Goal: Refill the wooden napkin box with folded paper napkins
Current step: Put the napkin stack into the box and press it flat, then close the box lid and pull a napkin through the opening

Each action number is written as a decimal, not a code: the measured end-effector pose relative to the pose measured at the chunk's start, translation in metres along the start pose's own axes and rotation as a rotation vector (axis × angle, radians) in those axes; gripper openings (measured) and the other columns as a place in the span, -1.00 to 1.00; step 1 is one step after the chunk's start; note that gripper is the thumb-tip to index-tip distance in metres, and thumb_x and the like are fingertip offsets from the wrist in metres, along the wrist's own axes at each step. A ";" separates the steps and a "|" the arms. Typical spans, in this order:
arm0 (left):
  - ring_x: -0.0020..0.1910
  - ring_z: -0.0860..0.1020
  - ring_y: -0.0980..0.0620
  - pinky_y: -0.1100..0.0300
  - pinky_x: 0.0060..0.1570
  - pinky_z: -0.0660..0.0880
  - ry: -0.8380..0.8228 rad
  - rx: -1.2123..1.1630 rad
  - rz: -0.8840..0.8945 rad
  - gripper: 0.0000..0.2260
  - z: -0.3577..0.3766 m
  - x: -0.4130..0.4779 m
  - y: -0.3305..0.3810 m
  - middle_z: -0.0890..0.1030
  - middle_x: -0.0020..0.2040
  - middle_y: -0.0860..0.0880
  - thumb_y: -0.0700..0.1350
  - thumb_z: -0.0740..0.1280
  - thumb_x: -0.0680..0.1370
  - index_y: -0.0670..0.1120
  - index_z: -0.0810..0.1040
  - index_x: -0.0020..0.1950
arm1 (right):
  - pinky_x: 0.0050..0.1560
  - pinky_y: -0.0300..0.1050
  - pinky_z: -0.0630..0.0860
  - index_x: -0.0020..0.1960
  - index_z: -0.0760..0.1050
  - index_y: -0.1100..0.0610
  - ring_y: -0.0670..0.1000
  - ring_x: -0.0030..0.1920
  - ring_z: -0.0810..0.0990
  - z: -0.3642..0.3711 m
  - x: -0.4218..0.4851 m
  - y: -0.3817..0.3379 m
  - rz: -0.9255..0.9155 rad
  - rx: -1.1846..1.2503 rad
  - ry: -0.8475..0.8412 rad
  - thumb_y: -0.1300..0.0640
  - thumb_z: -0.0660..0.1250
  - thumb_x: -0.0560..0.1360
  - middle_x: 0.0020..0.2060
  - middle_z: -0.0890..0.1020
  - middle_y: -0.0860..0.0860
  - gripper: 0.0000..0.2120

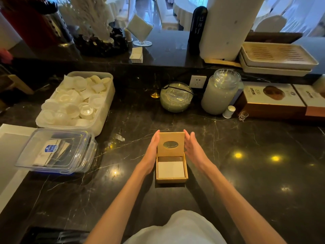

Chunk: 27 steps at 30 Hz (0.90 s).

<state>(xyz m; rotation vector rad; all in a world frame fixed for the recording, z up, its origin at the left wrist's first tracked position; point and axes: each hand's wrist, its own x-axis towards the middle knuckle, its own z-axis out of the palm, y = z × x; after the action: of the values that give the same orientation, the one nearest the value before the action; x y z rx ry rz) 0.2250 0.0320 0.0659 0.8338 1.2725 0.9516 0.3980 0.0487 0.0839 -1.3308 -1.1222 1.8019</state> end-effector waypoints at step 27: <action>0.51 0.20 -0.01 -0.01 0.44 0.30 0.052 0.357 -0.035 -0.44 -0.004 -0.029 -0.051 0.16 0.54 0.02 -0.28 0.20 0.61 0.13 0.18 0.54 | 0.47 0.03 -0.08 0.06 0.62 -0.07 -0.03 0.57 -0.13 0.010 -0.030 0.072 -0.289 -0.827 0.229 0.04 0.25 0.60 0.57 0.06 -0.10 -0.83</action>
<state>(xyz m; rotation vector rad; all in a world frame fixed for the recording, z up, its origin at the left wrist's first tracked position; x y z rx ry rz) 0.2254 -0.0149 0.0305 1.0625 1.5232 0.7311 0.3976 -0.0116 0.0334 -1.6433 -1.9104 0.9525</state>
